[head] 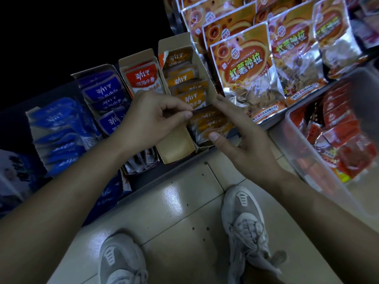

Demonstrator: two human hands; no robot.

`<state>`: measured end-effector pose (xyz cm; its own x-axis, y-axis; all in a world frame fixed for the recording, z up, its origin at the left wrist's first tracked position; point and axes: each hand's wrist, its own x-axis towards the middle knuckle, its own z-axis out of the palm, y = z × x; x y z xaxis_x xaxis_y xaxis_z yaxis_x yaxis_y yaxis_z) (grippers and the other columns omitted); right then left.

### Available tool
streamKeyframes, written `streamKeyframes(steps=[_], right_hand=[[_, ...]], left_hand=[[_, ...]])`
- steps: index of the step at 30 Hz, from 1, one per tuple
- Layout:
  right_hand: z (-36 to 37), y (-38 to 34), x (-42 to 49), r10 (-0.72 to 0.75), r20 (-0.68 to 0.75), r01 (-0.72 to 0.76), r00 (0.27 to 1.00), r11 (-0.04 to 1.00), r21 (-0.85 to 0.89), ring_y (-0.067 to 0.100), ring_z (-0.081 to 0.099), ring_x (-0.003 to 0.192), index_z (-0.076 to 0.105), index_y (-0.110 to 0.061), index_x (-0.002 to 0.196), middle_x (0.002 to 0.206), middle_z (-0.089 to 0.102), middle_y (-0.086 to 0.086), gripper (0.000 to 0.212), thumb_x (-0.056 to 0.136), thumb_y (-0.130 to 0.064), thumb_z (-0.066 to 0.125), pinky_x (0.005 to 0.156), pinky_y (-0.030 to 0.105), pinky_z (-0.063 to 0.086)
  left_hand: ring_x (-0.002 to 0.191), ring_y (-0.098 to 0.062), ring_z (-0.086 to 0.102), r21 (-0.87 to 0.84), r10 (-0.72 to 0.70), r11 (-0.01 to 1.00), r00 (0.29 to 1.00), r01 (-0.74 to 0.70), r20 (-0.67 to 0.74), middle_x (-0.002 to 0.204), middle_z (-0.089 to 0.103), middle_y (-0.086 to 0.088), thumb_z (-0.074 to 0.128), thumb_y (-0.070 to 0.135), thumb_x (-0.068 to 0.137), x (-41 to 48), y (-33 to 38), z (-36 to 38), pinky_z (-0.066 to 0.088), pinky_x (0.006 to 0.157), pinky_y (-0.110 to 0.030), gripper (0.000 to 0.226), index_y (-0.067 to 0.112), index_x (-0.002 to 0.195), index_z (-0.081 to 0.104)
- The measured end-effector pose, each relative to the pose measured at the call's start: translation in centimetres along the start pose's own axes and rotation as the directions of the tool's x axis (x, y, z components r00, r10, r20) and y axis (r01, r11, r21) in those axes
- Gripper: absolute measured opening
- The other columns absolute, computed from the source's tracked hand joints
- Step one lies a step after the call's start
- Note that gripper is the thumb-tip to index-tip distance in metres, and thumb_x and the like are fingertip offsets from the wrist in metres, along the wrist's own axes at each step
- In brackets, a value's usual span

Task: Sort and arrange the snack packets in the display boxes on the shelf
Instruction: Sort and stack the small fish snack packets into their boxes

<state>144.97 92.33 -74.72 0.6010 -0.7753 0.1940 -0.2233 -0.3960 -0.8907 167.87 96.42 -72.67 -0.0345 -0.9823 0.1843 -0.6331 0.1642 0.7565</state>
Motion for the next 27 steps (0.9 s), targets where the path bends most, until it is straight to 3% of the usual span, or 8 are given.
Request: streamKeyframes(steps=[4,9,12,15,18,20,24,27], right_hand=[[0.1,0.4,-0.2,-0.024,-0.04,0.023,0.999,0.999,-0.028,0.014,0.044,0.14,0.058,0.0,0.13,0.148,0.048,0.012,0.041,0.092,-0.008,0.068,0.109,0.024,0.039],[-0.2,0.8,-0.9,-0.045,-0.046,0.042,0.998,0.997,-0.061,0.021,0.048,0.136,0.064,-0.001,0.117,0.145,0.051,0.013,0.028,0.091,-0.011,0.07,0.107,0.036,0.043],[0.0,0.5,-1.1,-0.039,-0.059,0.037,0.997,0.999,-0.034,0.018,0.048,0.135,0.06,-0.001,0.116,0.145,0.05,0.011,0.027,0.091,-0.01,0.069,0.104,0.034,0.044],[0.1,0.3,-1.1,0.008,-0.093,-0.006,0.996,1.0,0.024,0.013,0.05,0.131,0.052,-0.004,0.122,0.146,0.047,0.005,0.036,0.09,-0.011,0.069,0.102,0.031,0.045],[0.0,0.5,-1.1,0.051,-0.081,-0.048,0.995,0.998,0.036,0.017,0.048,0.134,0.036,-0.002,0.142,0.148,0.044,0.008,0.064,0.089,-0.013,0.071,0.107,0.038,0.045],[-0.3,0.6,-0.8,0.035,-0.039,-0.035,0.999,0.999,0.014,0.018,0.042,0.139,0.028,-0.007,0.15,0.153,0.04,0.008,0.075,0.089,-0.013,0.072,0.112,0.038,0.04],[-0.8,0.5,0.2,-0.056,0.04,0.059,0.998,0.995,-0.084,0.015,0.048,0.133,0.059,-0.006,0.129,0.139,0.054,0.01,0.04,0.091,-0.012,0.07,0.108,0.033,0.041],[-0.8,0.7,0.5,-0.048,0.033,0.051,0.998,0.994,-0.099,0.018,0.055,0.119,0.063,-0.006,0.122,0.123,0.061,0.008,0.033,0.091,-0.016,0.069,0.098,0.04,0.046]], left_hand=[[0.099,-0.003,0.07,-0.022,-0.012,1.0,0.999,0.013,0.045,0.112,0.072,0.002,0.076,0.015,0.087,-0.6,-0.4,-0.1,0.058,0.085,-0.02,0.037,0.015,0.123,0.067],[0.088,-0.01,0.071,0.076,0.022,0.997,1.0,-0.021,-0.011,0.102,0.076,-0.001,0.076,0.02,0.09,-0.7,-1.0,0.7,0.06,0.076,-0.039,0.023,0.012,0.111,0.076],[0.087,-0.013,0.072,0.099,0.058,0.994,0.996,-0.051,-0.073,0.099,0.077,-0.003,0.069,0.02,0.094,-0.5,-0.6,1.0,0.06,0.073,-0.042,0.019,0.009,0.108,0.077],[0.09,-0.014,0.072,0.077,0.105,0.992,0.985,-0.095,-0.135,0.099,0.076,-0.005,0.067,0.017,0.097,-0.4,-0.3,0.5,0.059,0.075,-0.041,0.018,0.006,0.108,0.076],[0.096,-0.013,0.07,0.017,0.117,0.993,0.993,-0.117,0.006,0.102,0.075,-0.003,0.069,0.014,0.095,-0.8,-0.1,0.2,0.058,0.081,-0.041,0.017,0.008,0.109,0.076],[0.104,-0.009,0.069,-0.043,0.06,0.998,0.993,-0.056,0.098,0.109,0.074,0.0,0.07,0.015,0.094,-1.0,-0.1,0.5,0.058,0.088,-0.041,0.018,0.011,0.111,0.076],[0.102,-0.013,0.065,-0.038,-0.047,0.998,0.99,0.052,0.129,0.106,0.074,0.003,0.064,0.04,0.094,-0.9,-0.6,0.5,0.056,0.084,-0.045,0.027,0.029,0.115,0.075],[0.096,-0.015,0.058,0.185,0.011,0.983,1.0,-0.009,-0.01,0.107,0.073,0.003,0.053,0.044,0.096,-0.4,-0.8,0.2,0.047,0.077,-0.039,0.034,0.028,0.12,0.072]])
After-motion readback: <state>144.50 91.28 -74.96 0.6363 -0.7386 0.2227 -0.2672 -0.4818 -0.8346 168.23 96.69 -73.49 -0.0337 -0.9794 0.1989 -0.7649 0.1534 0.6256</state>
